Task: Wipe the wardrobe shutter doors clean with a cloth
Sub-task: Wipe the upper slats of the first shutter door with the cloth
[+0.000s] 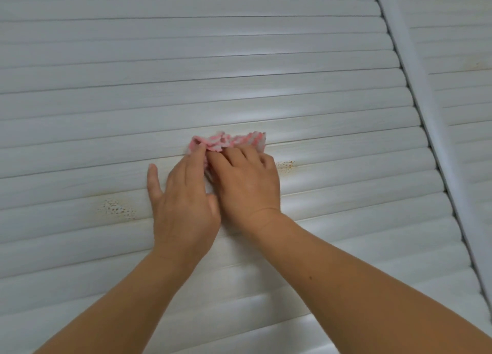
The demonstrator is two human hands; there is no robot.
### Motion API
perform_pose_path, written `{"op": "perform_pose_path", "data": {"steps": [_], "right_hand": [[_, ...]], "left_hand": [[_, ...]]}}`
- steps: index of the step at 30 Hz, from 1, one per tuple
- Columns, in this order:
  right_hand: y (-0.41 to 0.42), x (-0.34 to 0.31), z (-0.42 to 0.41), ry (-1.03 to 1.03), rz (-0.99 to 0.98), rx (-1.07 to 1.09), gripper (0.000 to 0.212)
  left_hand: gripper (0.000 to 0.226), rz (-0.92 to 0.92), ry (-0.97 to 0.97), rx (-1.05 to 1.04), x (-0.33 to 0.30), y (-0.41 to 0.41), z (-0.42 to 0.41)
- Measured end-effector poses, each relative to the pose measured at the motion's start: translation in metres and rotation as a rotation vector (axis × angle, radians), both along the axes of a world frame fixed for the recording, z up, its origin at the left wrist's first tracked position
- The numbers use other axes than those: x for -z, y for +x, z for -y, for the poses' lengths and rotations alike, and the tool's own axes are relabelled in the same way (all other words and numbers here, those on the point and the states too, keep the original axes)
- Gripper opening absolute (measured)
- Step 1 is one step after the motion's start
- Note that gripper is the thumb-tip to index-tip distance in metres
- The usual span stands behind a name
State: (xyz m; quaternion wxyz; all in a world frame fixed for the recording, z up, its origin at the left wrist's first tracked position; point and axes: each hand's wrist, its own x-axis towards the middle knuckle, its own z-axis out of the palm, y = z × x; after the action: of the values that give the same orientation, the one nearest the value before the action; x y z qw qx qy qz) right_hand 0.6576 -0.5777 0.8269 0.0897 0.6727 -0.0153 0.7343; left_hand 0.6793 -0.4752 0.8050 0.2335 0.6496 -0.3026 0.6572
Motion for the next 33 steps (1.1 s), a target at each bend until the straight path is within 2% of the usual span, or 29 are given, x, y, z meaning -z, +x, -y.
{"op": "perform_pose_path", "data": {"steps": [4, 10, 13, 17, 21, 28, 33], "right_hand": [[-0.007, -0.002, 0.019, -0.067, -0.041, 0.053, 0.027], [-0.031, 0.001, 0.085, 0.063, -0.061, 0.051, 0.028], [-0.048, 0.002, 0.123, 0.214, -0.063, 0.030, 0.035], [-0.067, 0.007, 0.166, 0.481, -0.049, 0.045, 0.033], [-0.073, 0.021, 0.170, 0.695, -0.011, 0.013, 0.036], [-0.039, 0.039, 0.104, 0.532, -0.025, -0.001, 0.037], [-0.022, 0.039, 0.039, 0.301, 0.049, -0.052, 0.044]], "left_hand": [[0.073, 0.018, -0.002, -0.026, 0.006, 0.001, 0.001], [0.065, 0.041, 0.000, -0.101, 0.011, 0.000, 0.009], [0.065, 0.021, 0.016, -0.117, 0.012, 0.002, 0.009], [0.069, -0.012, 0.050, -0.130, 0.013, 0.003, 0.009], [0.069, -0.017, 0.083, -0.140, 0.016, 0.003, 0.007], [0.067, 0.007, 0.049, -0.105, 0.013, 0.005, 0.004], [0.073, -0.016, 0.011, 0.009, 0.012, 0.005, 0.000]]}}
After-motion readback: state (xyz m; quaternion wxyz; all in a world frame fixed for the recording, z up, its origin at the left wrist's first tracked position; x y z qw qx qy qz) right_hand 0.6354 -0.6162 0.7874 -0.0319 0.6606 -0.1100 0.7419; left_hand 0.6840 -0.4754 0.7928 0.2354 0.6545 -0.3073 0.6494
